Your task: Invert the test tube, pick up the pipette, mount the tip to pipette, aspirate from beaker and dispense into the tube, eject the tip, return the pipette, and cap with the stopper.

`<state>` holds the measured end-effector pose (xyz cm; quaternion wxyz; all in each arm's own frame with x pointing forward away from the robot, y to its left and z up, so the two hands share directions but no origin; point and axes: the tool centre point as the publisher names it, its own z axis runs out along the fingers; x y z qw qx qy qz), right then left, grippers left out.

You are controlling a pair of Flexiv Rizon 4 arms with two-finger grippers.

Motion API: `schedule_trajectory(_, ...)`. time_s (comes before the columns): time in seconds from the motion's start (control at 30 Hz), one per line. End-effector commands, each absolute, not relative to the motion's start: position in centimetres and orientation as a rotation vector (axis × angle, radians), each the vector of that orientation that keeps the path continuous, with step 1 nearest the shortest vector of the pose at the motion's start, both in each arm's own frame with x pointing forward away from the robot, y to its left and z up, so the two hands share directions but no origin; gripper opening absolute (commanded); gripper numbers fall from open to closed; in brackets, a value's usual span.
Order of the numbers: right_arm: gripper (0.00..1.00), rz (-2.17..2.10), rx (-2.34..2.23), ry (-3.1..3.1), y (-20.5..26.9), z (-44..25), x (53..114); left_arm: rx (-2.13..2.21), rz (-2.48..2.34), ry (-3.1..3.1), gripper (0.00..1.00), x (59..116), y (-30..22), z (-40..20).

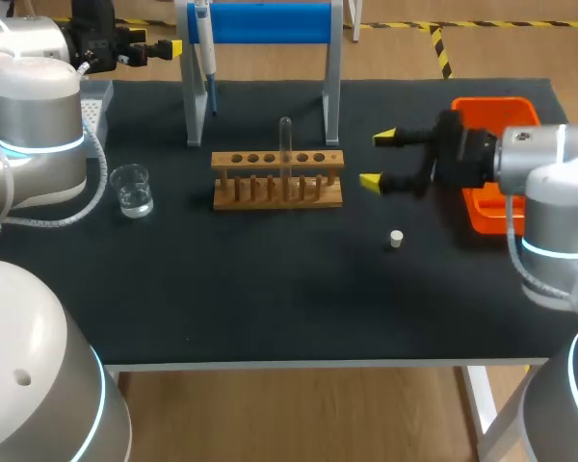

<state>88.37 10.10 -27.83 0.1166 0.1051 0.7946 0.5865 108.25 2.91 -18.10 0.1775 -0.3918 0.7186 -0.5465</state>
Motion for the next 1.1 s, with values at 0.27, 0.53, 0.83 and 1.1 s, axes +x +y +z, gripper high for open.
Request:
schedule_trajectory(0.27,1.0,1.723,0.256,2.336,10.3,-28.9,87.1,-1.106,-1.549,2.03,1.0,108.3,2.9,-18.2)
schedule_trajectory(0.53,1.0,1.723,0.256,2.336,10.3,-28.9,87.1,-1.106,-1.549,2.03,1.0,108.3,2.9,-18.2)
schedule_trajectory(0.83,1.0,1.723,0.256,2.336,10.3,-28.9,87.1,-1.008,-1.523,2.026,1.0,99.5,-1.7,-19.6)
schedule_trajectory(1.1,1.0,1.723,0.256,2.336,10.3,-28.9,87.1,-0.905,-1.498,2.072,1.0,90.9,-6.3,-22.0)
